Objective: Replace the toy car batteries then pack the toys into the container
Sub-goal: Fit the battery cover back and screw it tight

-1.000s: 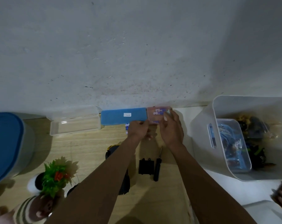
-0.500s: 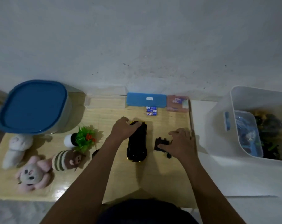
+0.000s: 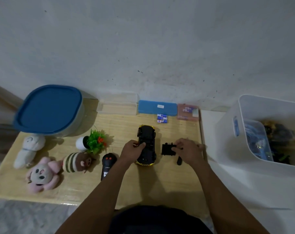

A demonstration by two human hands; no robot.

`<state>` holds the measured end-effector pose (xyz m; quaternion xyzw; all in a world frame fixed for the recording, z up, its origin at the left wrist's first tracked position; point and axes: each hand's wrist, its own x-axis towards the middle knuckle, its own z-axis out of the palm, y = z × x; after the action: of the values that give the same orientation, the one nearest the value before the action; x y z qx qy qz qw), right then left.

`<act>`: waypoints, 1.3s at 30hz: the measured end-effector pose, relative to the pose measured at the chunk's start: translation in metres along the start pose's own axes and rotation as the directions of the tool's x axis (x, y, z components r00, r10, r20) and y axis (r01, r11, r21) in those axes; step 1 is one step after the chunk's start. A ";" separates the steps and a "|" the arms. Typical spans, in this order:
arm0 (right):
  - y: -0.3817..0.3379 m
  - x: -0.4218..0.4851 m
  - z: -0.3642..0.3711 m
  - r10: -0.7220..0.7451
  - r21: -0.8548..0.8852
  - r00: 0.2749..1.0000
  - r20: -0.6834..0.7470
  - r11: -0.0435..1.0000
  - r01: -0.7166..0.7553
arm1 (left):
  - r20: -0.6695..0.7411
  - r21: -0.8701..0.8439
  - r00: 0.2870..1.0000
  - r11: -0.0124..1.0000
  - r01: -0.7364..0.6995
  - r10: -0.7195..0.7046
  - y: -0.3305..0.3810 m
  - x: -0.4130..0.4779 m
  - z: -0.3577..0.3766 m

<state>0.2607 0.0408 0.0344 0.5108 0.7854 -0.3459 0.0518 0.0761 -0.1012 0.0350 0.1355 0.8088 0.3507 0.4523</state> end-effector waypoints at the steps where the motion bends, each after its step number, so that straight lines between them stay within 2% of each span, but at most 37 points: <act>1: 0.000 0.001 -0.002 -0.005 0.087 1.000 0.017 0.996 0.004 | -0.010 -0.052 1.000 0.999 0.015 -0.016 -0.001 0.001 -0.001; 5: -0.001 0.003 -0.014 -0.031 0.229 0.999 0.016 0.973 0.027 | 0.030 -0.225 0.997 0.972 0.075 -0.069 0.000 0.000 -0.006; 8: -0.010 -0.001 -0.030 -0.067 0.425 0.998 -0.001 0.903 0.061 | 0.082 -0.380 0.993 0.919 0.105 -0.080 0.005 -0.006 -0.010; 13: -0.046 -0.011 -0.053 -0.137 0.611 0.991 0.000 0.784 0.108 | 0.162 -0.558 0.987 0.826 0.082 0.011 0.016 -0.013 -0.019; 17: -0.078 -0.015 -0.052 -0.266 0.587 0.964 0.023 0.784 0.202 | 0.268 -0.571 0.943 0.821 -0.008 0.196 0.027 -0.023 -0.021; 20: -0.093 -0.017 -0.049 -0.314 0.542 0.949 0.028 0.802 0.250 | 0.302 -0.595 0.916 0.803 -0.034 0.263 0.034 -0.031 -0.021; 26: -0.104 -0.019 -0.050 -0.371 0.490 0.928 0.014 0.812 0.317 | 0.269 -0.606 0.921 0.793 -0.066 0.282 0.034 -0.033 -0.026; 39: -0.118 -0.025 -0.057 -0.351 0.433 0.934 0.068 0.854 0.289 | 0.231 -0.589 0.919 0.797 -0.130 0.320 0.033 -0.033 -0.033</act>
<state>0.1893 0.0276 0.1458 0.3455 0.7617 -0.5449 -0.0599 0.0636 -0.1098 0.0903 0.1474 0.5627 0.5983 0.5510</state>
